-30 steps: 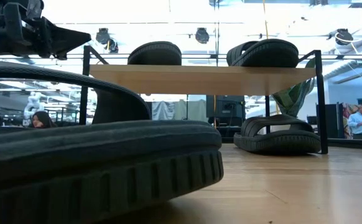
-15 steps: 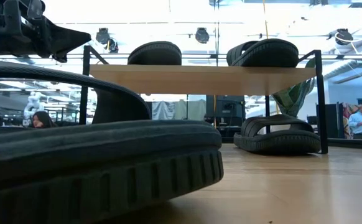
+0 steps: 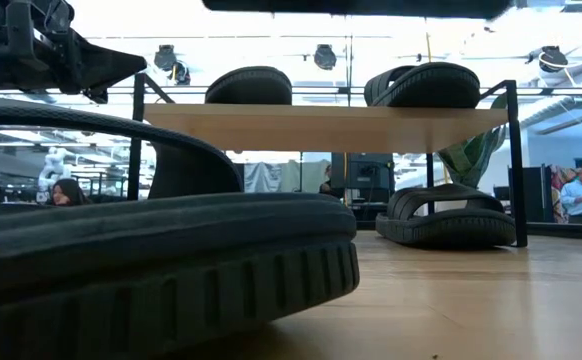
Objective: Pick and place slides into the shelf
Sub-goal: Put the black slide under the shelf
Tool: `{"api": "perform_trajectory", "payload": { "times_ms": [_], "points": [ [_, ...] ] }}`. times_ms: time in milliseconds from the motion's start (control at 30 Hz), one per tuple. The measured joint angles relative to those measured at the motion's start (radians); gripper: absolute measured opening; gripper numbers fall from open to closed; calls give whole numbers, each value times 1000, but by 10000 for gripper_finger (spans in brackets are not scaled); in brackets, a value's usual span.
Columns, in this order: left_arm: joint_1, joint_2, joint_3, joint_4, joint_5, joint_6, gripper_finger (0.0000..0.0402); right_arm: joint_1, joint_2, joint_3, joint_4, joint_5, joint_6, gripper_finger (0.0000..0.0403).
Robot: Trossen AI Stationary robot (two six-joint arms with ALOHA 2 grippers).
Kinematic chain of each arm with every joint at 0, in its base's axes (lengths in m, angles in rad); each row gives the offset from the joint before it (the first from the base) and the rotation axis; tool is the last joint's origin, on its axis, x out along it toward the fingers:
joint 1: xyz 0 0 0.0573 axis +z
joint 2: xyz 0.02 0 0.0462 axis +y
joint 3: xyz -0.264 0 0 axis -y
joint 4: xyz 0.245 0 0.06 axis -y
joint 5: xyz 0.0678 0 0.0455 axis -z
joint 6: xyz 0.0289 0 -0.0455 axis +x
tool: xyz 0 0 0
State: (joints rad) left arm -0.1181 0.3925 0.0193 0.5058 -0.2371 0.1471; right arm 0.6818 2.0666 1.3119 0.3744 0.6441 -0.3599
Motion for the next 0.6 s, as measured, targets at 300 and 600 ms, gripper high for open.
{"api": "perform_trajectory", "payload": {
  "times_ms": [300,600],
  "points": [
    [0,0,0,21,0,-56,21,-2,103,61,-5,-21,-31,240],
    [0,0,0,21,0,-75,21,-25,160,103,-15,-16,-77,240]
  ]
}}
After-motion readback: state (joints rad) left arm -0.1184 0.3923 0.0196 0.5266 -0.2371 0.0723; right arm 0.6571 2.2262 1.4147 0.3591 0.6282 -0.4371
